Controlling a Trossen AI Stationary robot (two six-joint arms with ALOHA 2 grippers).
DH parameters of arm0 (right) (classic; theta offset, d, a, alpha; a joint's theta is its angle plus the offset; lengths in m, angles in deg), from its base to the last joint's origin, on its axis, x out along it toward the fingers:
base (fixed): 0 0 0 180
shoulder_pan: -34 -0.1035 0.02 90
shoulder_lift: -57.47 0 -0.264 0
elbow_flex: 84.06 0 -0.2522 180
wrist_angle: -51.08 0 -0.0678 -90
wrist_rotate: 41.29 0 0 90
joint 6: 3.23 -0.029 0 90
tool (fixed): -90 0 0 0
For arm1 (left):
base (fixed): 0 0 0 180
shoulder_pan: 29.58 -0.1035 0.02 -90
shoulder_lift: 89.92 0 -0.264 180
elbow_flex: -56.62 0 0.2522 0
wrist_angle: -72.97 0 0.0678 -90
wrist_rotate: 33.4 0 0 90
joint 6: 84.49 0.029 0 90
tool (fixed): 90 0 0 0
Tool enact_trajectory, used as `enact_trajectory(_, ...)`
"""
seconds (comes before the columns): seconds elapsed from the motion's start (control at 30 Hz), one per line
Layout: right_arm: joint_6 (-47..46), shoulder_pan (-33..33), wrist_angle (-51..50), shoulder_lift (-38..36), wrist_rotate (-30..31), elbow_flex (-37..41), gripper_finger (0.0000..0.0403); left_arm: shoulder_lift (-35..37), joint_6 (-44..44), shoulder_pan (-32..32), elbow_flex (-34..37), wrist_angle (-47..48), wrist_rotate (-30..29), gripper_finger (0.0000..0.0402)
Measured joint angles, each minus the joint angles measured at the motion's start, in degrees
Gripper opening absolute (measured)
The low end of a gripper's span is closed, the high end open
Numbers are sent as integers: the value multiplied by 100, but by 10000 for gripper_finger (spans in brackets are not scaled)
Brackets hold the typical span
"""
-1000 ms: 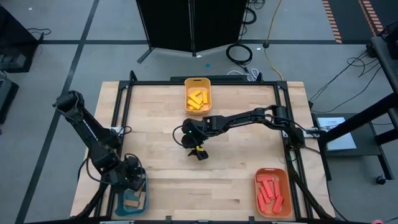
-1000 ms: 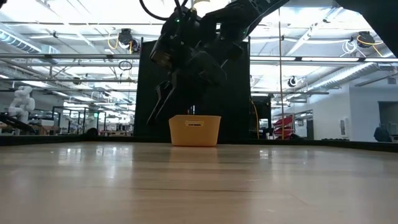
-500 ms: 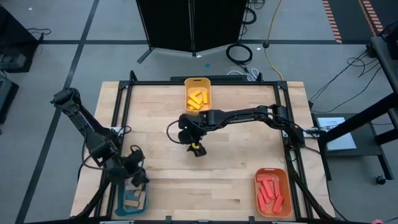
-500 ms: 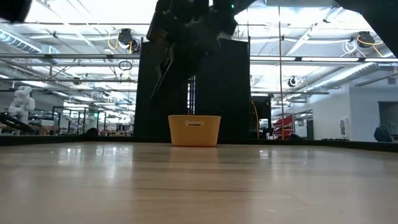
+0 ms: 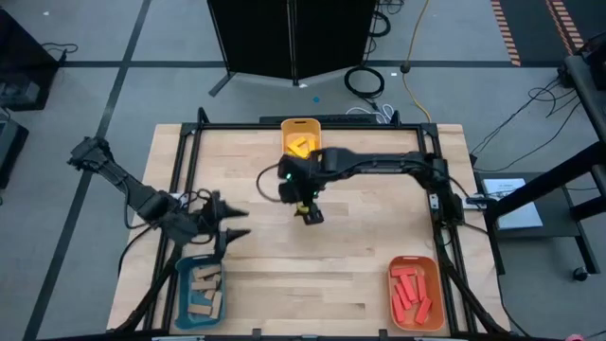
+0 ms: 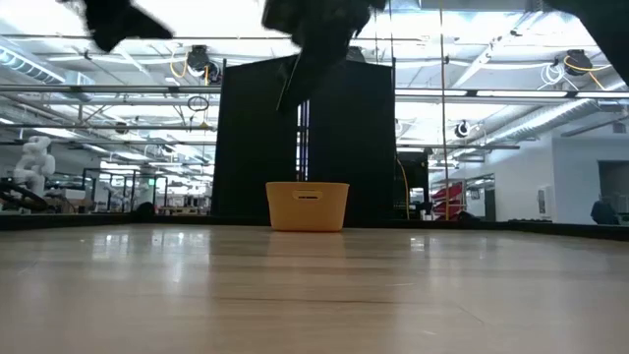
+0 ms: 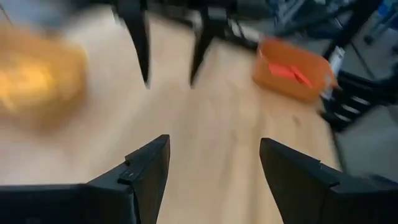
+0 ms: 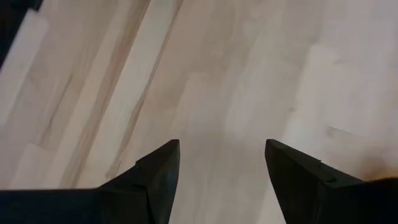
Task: Sort blocks
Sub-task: Return to Home Position
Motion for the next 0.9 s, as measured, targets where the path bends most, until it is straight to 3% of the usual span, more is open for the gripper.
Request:
enact_trajectory(0.17,-55,215,-154,-577,-3,-5,208,105,2484,-894,0,-1323,190,244)
enact_trajectory(0.33,-190,388,-82,-1350,-24,356,208,109,4068,-1956,-2,-2507,1563,244)
enact_trajectory(0.43,-468,448,316,-1918,-20,1047,208,109,4490,-2603,-2,-2732,2479,244)
enact_trajectory(0.67,-998,456,2372,-3634,103,3480,208,170,4697,-3928,-2,-2631,3868,244)
enact_trajectory(0.9,-1537,460,4517,-5485,299,5712,208,1116,5095,-4715,-2,-1309,3977,244)
